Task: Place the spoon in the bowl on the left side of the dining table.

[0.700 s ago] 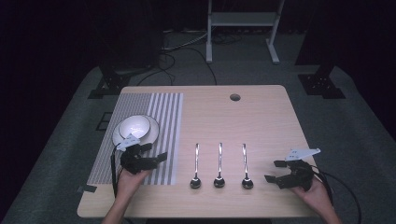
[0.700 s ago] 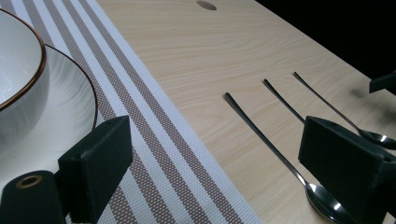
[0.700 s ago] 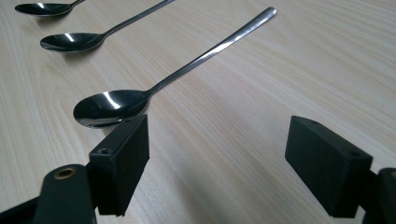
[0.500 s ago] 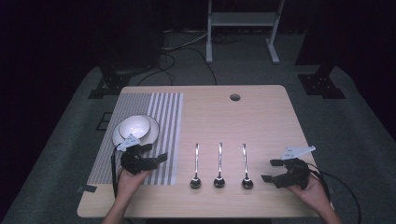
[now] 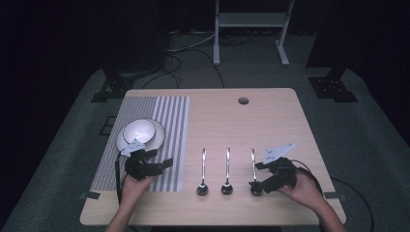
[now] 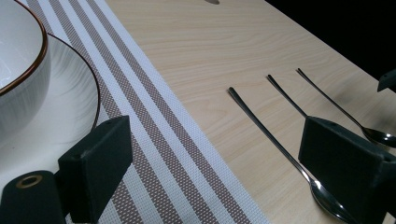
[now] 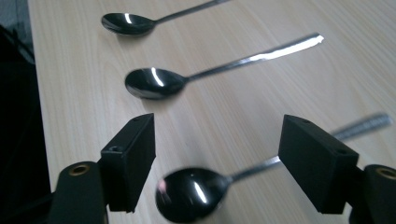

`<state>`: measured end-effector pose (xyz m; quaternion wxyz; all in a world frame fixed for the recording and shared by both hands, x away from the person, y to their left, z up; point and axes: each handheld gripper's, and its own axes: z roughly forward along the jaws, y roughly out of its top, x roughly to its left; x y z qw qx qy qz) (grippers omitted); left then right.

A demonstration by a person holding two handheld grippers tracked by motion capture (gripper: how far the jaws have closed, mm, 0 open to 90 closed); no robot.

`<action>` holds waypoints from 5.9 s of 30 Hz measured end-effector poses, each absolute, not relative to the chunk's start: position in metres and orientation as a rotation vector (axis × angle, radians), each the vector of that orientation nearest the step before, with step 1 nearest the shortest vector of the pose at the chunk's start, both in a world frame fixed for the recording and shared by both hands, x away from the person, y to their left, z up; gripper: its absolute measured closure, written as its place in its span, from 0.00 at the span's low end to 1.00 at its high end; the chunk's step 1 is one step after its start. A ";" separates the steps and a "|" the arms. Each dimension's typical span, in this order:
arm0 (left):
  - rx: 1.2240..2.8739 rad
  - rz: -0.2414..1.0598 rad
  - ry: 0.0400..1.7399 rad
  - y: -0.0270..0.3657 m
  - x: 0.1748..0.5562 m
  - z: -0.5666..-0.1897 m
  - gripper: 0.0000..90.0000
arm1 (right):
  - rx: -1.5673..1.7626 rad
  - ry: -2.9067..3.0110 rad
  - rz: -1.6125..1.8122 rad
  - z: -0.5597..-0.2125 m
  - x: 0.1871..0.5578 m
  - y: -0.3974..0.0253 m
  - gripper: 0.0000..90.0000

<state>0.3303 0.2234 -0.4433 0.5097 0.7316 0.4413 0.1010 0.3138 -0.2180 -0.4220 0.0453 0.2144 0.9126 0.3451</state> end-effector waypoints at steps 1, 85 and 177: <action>1.762 0.243 1.062 0.223 0.330 -0.444 0.10 | 0.630 2.800 1.037 -0.420 0.315 -0.211 0.31; 1.851 -0.030 1.003 0.096 0.386 -0.448 0.11 | 0.159 2.919 0.678 -0.450 0.299 -0.120 0.78; 1.747 -0.136 0.775 0.055 0.396 -0.399 0.99 | 0.682 2.723 1.045 -0.455 0.312 -0.210 0.44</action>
